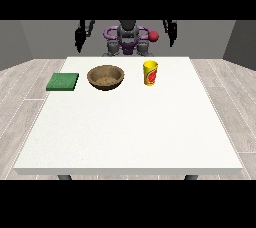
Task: Pick the cup and pour the ball into the bowl, then pick the bowl and place it on the pad
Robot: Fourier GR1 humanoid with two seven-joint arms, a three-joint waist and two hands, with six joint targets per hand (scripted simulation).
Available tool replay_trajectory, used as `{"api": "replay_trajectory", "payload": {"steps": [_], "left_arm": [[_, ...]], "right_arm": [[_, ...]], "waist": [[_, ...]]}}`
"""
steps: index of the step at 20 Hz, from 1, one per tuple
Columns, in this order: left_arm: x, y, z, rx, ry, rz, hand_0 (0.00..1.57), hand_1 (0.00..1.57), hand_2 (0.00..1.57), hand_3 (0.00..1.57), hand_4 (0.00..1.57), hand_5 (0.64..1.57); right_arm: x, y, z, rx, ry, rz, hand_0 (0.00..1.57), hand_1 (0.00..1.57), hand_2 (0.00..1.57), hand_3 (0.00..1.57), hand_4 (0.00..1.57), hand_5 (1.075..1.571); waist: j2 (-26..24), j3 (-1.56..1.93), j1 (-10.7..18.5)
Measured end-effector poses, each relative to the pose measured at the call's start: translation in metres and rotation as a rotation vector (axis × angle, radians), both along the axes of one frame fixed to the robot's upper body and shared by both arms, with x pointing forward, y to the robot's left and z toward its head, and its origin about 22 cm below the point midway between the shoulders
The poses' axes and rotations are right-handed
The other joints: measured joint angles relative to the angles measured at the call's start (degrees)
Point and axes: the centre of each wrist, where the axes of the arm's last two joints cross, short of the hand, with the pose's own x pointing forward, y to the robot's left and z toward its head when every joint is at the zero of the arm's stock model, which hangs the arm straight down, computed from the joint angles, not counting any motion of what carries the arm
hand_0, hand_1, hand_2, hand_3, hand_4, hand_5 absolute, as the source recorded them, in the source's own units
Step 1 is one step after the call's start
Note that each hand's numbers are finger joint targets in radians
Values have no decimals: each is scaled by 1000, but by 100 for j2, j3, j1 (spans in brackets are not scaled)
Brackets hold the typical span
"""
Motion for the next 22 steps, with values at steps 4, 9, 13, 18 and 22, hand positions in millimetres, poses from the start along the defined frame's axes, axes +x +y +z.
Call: {"api": "replay_trajectory", "payload": {"steps": [4, 9, 13, 18, 22], "left_arm": [[0, 5, 13, 16, -8, 5, 0, 0, 0, 0, 664, 1566], [-8, -6, 18, -113, 118, 53, 0, 0, 0, 0, 634, 1564], [-14, -24, 31, -181, 219, 96, 0, 0, 0, 0, 601, 1563], [-10, -44, 61, -198, 146, 110, 0, 0, 0, 0, 591, 1557], [4, -52, 73, -186, 31, 107, 0, 0, 0, 0, 593, 1550]], "right_arm": [[1, -3, 14, -12, -16, 7, 0, 0, 0, 0, 875, 1533], [-10, -2, 21, 68, 83, 11, 0, 0, 0, 0, 860, 1530], [-21, 7, 36, 127, 165, 14, 0, 0, 0, 0, 823, 1528], [-25, -3, 78, 131, 97, 27, 0, 0, 0, 0, 760, 1549], [-20, 8, 88, 127, -15, 41, 0, 0, 0, 0, 721, 1546]], "waist": [[-726, -103, 19], [-1683, -182, -73], [-2100, -205, -208], [-1630, -216, -303], [-879, -218, -350]]}}
